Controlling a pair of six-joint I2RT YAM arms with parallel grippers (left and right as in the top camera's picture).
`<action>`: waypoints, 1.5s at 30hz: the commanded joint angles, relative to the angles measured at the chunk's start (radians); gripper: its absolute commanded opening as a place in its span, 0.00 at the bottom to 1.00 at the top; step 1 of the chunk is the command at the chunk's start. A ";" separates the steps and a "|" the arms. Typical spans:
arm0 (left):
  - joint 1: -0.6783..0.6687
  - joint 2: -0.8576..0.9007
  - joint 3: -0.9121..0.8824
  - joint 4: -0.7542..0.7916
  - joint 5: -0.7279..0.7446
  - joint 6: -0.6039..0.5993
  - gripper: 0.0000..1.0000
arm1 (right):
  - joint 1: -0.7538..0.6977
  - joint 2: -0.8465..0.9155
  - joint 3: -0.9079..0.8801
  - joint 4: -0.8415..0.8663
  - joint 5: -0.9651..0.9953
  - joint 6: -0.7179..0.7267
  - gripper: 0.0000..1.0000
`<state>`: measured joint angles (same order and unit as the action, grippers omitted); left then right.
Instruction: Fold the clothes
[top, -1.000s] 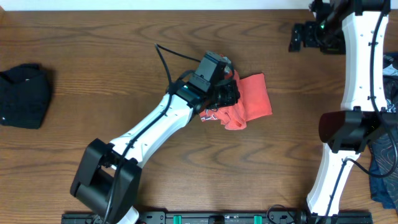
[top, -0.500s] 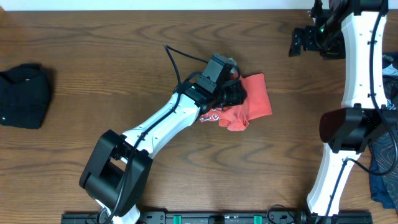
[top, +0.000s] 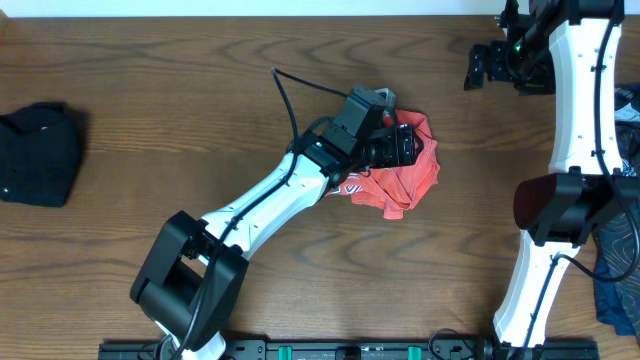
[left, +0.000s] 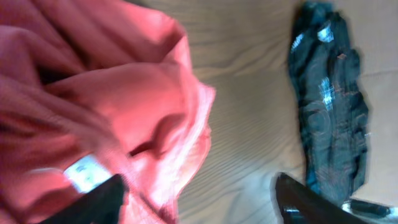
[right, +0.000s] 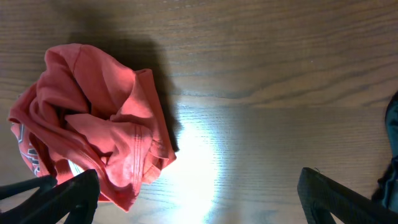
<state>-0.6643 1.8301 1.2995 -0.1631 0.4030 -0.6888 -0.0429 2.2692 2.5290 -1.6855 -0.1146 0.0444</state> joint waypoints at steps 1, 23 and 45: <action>0.043 0.004 0.023 -0.058 -0.046 0.037 0.60 | 0.003 -0.026 -0.005 -0.003 0.000 0.006 0.99; 0.102 0.065 0.023 -0.108 -0.011 0.085 0.77 | 0.004 -0.026 -0.005 0.002 -0.002 0.007 0.99; 0.006 0.166 0.046 0.018 0.034 0.013 0.45 | 0.005 -0.026 -0.005 0.006 -0.002 0.007 0.99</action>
<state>-0.6514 1.9816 1.3178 -0.1410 0.4213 -0.6769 -0.0429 2.2692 2.5290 -1.6821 -0.1150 0.0448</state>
